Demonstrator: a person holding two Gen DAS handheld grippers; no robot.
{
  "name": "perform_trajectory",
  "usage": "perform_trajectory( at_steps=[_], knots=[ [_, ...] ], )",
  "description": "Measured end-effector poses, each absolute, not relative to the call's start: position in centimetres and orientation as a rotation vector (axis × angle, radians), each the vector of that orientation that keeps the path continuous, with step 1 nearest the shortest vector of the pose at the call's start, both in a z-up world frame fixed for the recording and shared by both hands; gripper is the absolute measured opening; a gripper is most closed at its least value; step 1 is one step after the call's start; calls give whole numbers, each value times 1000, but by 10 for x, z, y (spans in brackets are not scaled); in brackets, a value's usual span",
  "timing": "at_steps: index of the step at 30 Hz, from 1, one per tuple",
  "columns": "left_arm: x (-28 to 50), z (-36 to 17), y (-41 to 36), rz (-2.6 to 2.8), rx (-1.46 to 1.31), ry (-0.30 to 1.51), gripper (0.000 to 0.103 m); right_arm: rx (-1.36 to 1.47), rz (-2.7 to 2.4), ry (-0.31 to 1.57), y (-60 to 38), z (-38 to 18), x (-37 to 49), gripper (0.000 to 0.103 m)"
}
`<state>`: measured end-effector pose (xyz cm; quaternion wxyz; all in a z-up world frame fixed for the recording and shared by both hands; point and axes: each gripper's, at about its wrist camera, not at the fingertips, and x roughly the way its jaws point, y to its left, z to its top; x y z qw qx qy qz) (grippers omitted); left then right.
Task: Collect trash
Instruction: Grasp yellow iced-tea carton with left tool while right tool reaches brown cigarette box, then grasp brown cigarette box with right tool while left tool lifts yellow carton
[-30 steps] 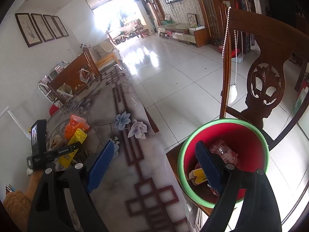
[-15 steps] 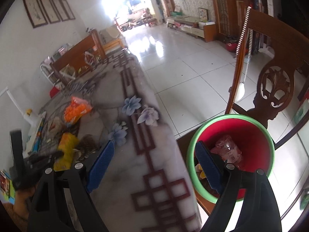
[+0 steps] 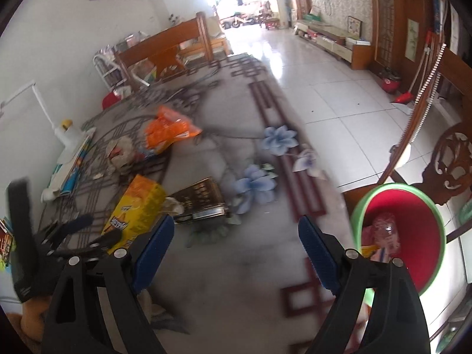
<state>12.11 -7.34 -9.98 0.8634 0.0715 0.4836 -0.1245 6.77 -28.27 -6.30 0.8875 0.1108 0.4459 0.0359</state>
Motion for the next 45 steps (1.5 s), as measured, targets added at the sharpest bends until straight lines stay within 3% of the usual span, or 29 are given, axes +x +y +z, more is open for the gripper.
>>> perform_trajectory(
  at_steps=[2, 3, 4, 5, 14, 21, 28, 36, 40, 43, 45],
  knots=[
    [131, -110, -81, -242, 208, 1032, 83, 219, 75, 939, -274, -65, 74, 83],
    [134, -115, -82, -244, 214, 1043, 75, 211, 76, 942, -270, -66, 78, 83],
    [135, -119, -80, -260, 200, 1058, 59, 199, 76, 947, -266, -68, 83, 83],
    [132, -118, -76, -253, 178, 1045, 58, 191, 75, 953, -263, -70, 86, 83],
    [59, -118, -13, -223, 17, 1036, 58, 148, 88, 1082, -232, -110, 127, 84],
    [59, -117, 4, -213, -72, 1025, 58, -9, 114, 1099, -193, -124, 153, 89],
    [63, -120, 5, -232, -120, 1039, 59, 34, 105, 1153, -200, -142, 165, 89],
    [61, -116, -1, -250, -135, 1004, 78, 47, 130, 1152, -193, -139, 162, 87],
    [60, -117, -6, -261, -106, 1007, 77, 34, 137, 1150, -191, -139, 160, 77],
    [60, -121, -11, -260, -73, 1018, 77, 38, 163, 1152, -189, -138, 158, 76],
    [60, -123, -13, -261, -57, 1021, 68, 42, 175, 1147, -187, -136, 156, 76]
  ],
)
